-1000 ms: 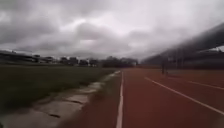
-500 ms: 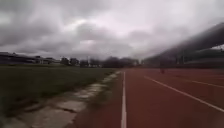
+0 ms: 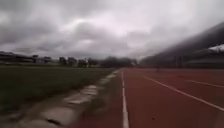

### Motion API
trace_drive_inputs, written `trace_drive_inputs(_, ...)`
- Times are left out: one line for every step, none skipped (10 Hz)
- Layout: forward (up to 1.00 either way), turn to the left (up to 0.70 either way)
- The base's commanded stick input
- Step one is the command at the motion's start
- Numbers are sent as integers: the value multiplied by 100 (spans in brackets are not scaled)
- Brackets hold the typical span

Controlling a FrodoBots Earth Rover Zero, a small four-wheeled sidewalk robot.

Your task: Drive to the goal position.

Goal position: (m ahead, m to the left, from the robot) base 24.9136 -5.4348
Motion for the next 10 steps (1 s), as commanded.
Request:
trace_drive_inputs(70,0)
trace_drive_inputs(70,0)
trace_drive_inputs(70,0)
trace_drive_inputs(70,0)
trace_drive_inputs(70,0)
trace_drive_inputs(70,0)
trace_drive_inputs(70,-34)
trace_drive_inputs(70,-24)
trace_drive_inputs(70,-14)
trace_drive_inputs(70,-4)
